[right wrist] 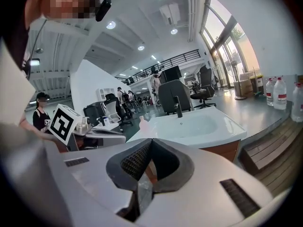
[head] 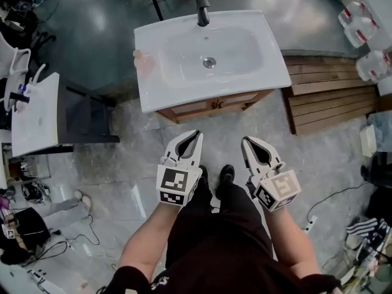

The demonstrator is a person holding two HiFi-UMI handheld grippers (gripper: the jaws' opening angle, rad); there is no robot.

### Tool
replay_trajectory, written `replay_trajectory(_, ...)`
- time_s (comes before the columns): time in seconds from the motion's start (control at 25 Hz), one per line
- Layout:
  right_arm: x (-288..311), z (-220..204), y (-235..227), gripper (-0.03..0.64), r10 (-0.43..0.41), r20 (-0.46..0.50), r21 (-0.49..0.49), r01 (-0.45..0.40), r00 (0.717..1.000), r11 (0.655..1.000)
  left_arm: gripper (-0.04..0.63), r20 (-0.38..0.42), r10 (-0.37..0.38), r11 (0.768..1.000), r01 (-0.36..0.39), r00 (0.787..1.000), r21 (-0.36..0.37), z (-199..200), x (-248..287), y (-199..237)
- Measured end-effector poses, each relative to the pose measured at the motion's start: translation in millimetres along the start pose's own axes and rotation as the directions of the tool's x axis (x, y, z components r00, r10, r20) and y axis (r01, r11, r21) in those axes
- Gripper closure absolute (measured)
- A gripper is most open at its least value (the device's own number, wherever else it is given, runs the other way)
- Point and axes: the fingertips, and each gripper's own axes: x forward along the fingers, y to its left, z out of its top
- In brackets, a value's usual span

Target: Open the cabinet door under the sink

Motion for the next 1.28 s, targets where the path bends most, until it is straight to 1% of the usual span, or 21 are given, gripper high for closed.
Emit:
replay_trajectory(0.16,26,-26,-8,0.603,-0.003,-0.047,-0.008,0.002,0.999,1.000,0.569,-0.037,-0.006,0.999,0.004,0.999,-0.039,-36,29,19)
replay_trajectory(0.32,65,-66,-43,0.603,0.002,-0.069,0.012,-0.001,0.998,1.000,0.569,-0.066,-0.004,0.999,0.002,0.998,-0.032,-70,76,31)
replay_trajectory(0.6,123,-117,-104,0.604,0.034,-0.025,0.017,-0.034,0.999,0.999,0.568,-0.096,0.013,0.994,-0.024,0.995,-0.106,-139,162,43)
replay_trajectory(0.72,139,-146,-129,0.604,0.050,-0.024,0.014,-0.050,0.998,0.999,0.568,-0.106,0.017,0.993,-0.030,0.994,-0.115,-170,199,43)
replay_trajectory(0.8,145,-168,-142,0.604,0.059,-0.028,0.016,-0.059,0.998,0.998,0.568,-0.110,0.020,0.993,-0.033,0.994,-0.111,-191,220,43)
replay_trajectory(0.92,152,-199,-158,0.604,0.075,-0.044,0.021,-0.074,0.996,0.997,0.568,-0.098,0.044,0.993,-0.055,0.994,-0.107,-213,250,47)
replay_trajectory(1.04,161,-221,-168,0.604,0.084,-0.056,0.014,-0.083,0.995,0.996,0.566,-0.085,0.056,0.990,-0.066,0.995,-0.122,-231,273,52)
replay_trajectory(1.12,167,-231,-170,0.604,0.096,-0.063,0.013,-0.095,0.993,0.995,0.564,-0.090,0.057,0.990,-0.067,0.994,-0.122,-244,285,51)
replay_trajectory(1.16,169,-236,-170,0.604,0.104,-0.069,0.011,-0.103,0.992,0.995,0.553,-0.096,0.060,0.990,-0.072,0.994,-0.124,-251,290,50)
replay_trajectory(1.2,172,-241,-170,0.604,0.113,-0.075,0.007,-0.112,0.991,0.994,0.511,-0.101,0.067,0.988,-0.080,0.993,-0.129,-258,294,51)
replay_trajectory(1.28,176,-249,-170,0.604,0.131,-0.091,0.002,-0.131,0.987,0.991,0.455,-0.110,0.086,0.984,-0.102,0.990,-0.146,-268,303,54)
